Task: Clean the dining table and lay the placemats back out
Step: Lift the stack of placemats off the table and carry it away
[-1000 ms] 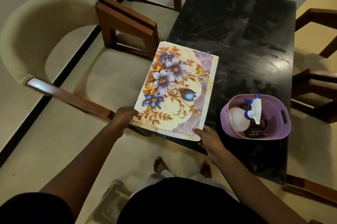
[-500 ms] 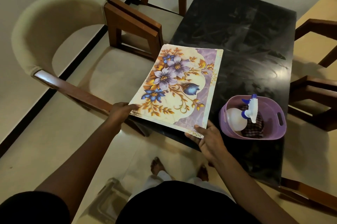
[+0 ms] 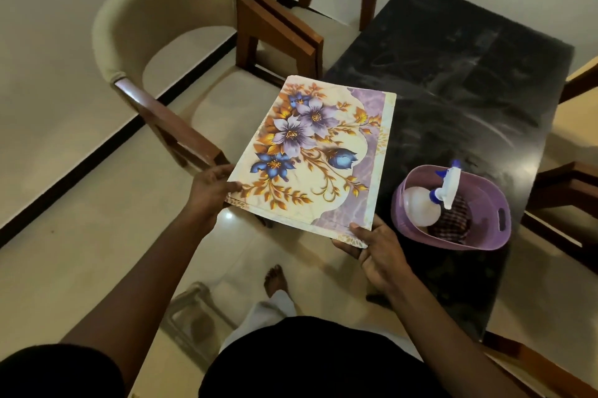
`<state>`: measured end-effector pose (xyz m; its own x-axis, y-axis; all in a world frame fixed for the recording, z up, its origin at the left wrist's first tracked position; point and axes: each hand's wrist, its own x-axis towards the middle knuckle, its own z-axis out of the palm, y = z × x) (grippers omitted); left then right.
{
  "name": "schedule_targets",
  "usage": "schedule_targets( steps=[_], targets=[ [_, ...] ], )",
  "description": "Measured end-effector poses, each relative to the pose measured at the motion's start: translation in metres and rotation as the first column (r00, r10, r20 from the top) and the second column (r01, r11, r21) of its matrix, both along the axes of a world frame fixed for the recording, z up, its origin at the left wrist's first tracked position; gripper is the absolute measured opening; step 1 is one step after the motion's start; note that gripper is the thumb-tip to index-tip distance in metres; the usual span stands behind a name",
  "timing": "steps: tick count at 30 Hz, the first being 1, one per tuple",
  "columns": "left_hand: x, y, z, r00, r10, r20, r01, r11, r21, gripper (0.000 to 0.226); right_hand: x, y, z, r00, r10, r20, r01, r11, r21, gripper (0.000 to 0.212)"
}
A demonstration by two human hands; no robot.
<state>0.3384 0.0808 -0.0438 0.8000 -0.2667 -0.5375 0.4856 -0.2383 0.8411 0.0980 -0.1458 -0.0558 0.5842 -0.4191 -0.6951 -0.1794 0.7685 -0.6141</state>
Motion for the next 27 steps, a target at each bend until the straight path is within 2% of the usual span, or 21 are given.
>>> schedule_targets(
  steps=[5,10,17,22,27],
  targets=[
    [-0.07,0.035,0.002,0.977,0.215,0.012,-0.215,0.977,-0.017,0.034,-0.023,-0.002,0.001,0.982,0.185,-0.026,-0.186,0.982,-0.044,0.041],
    [-0.143,0.074,-0.009,0.926,0.377,0.014,-0.376,0.926,-0.04,0.039,-0.042,0.003,-0.009,0.918,0.396,-0.018,-0.395,0.912,-0.107,0.042],
    [-0.234,0.142,-0.012,0.803,0.595,-0.034,-0.596,0.802,-0.024,0.041,-0.055,0.043,-0.019,0.776,0.628,-0.051,-0.629,0.768,-0.117,0.038],
    [-0.298,0.202,-0.013,0.729,0.68,-0.074,-0.68,0.733,0.038,0.052,-0.063,0.093,-0.031,0.662,0.748,-0.051,-0.748,0.656,-0.097,0.037],
    [-0.346,0.256,-0.028,0.627,0.775,-0.08,-0.767,0.632,0.109,0.047,-0.067,0.15,-0.045,0.53,0.847,-0.052,-0.847,0.524,-0.094,0.04]
  ],
)
